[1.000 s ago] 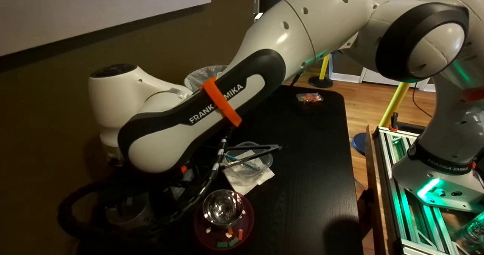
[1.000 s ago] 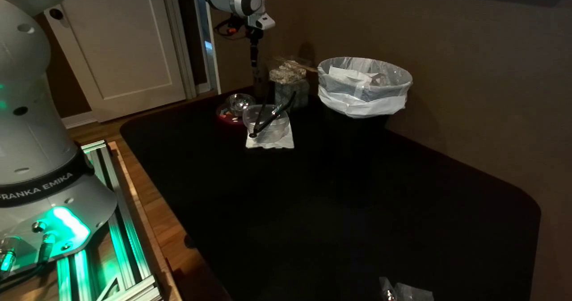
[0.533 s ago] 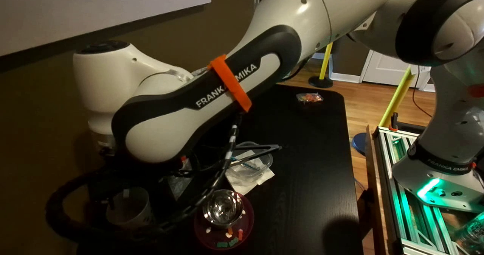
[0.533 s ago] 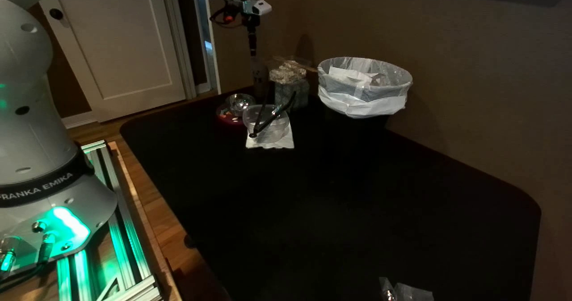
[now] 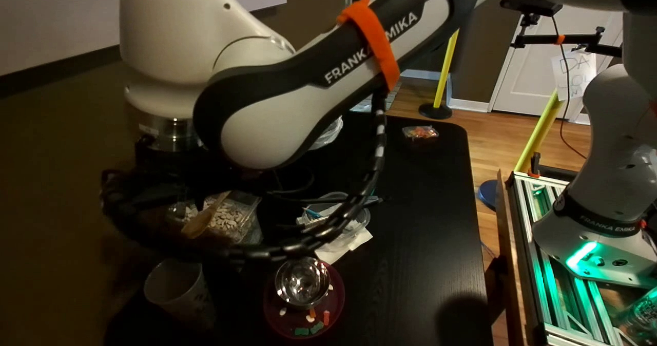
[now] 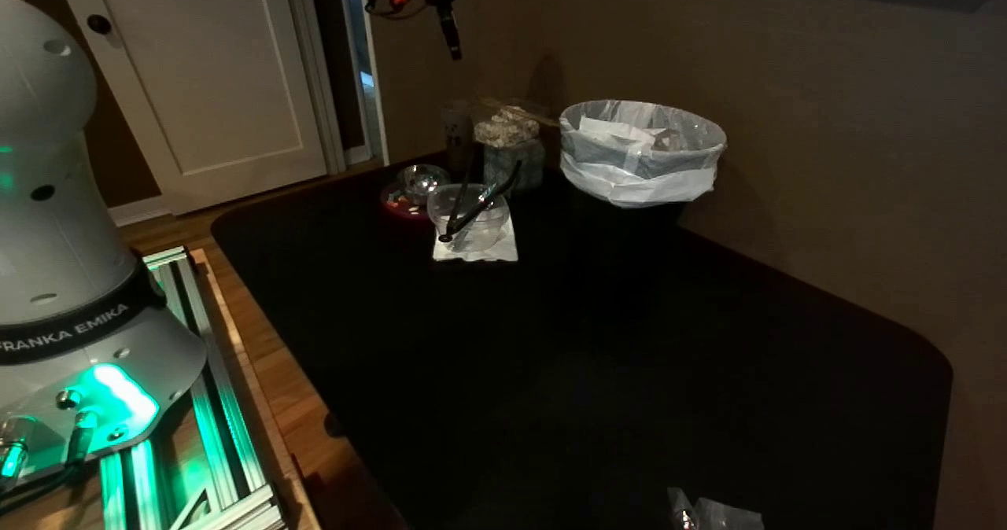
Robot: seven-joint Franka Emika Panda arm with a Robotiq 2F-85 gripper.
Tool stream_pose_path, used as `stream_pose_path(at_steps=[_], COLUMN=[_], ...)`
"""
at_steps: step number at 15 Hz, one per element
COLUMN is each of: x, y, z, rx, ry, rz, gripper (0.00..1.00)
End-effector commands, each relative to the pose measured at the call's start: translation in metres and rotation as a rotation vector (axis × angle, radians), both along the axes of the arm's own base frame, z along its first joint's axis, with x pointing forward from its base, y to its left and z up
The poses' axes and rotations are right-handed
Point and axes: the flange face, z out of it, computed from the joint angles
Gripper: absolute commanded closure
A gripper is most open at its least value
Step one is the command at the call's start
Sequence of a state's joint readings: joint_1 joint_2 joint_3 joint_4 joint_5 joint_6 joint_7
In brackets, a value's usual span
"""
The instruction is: Move the grey cup backwards.
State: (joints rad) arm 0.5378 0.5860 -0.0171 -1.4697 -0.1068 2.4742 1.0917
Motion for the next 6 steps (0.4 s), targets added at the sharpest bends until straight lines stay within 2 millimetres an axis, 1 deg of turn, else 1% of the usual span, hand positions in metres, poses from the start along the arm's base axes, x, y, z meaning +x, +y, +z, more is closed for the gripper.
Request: stream_pose_path(at_steps=[1,4,5,6], x=[-0.026,-0.038,-0.015,-0.019], y=[-0.035,-0.061,-0.046,-0.053], z=[0.020,0.029,0.028,0.030], rx=[0.028,0.054,0.042,0.047], ry=[-0.109,-0.184,-0.162,-0.176], rz=[-0.074,-0.124,-0.088,-0.099], gripper=[0.00,0.00,0.00,0.00])
